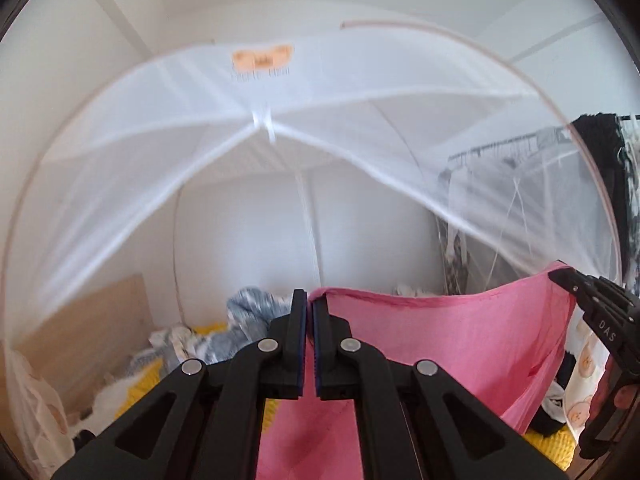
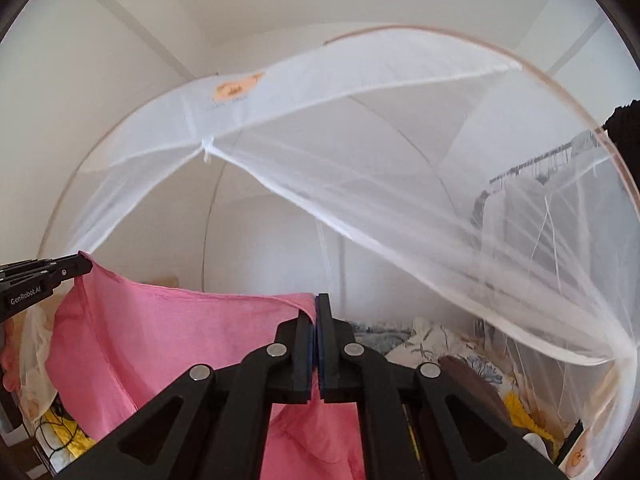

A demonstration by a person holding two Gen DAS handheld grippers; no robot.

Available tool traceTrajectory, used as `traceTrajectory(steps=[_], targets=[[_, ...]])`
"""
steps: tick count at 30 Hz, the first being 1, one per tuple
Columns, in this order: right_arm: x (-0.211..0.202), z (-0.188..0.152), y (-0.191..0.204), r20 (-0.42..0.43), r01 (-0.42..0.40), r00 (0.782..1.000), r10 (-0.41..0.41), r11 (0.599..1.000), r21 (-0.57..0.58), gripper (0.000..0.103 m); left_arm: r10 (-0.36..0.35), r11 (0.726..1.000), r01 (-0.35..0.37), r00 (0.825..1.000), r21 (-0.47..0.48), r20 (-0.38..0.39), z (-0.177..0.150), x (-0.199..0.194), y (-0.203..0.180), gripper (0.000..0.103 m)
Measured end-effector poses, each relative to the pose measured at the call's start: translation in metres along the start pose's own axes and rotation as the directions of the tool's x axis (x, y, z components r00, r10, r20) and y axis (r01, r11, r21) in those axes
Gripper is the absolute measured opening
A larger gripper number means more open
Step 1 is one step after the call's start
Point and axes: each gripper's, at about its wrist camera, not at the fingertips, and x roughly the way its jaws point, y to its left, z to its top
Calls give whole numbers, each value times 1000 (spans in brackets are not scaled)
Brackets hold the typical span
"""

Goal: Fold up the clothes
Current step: 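Lift the pink shirt high by its collar with both tools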

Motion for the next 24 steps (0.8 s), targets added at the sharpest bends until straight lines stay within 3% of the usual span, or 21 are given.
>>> traceTrajectory(steps=[7,14,20,24], targets=[[-54,51,17,74,-7,997,9,1000,-25,1,33,999,-31,995,-20,90,47,-64,3,3],[-84,70,22,128,-24,991,26,1000,-19,1,65,998,-63,991,-22,114,70,-83,-7,3],[-39,40,15,53,-28,998,28,1000,-7,1,83,996,-83,996,-42,8,43,-18,-9,3],[21,6,8,-47,-23,999,23,1000,8,1,113,993,-117,987,-26,-112,10,63,-15,3]])
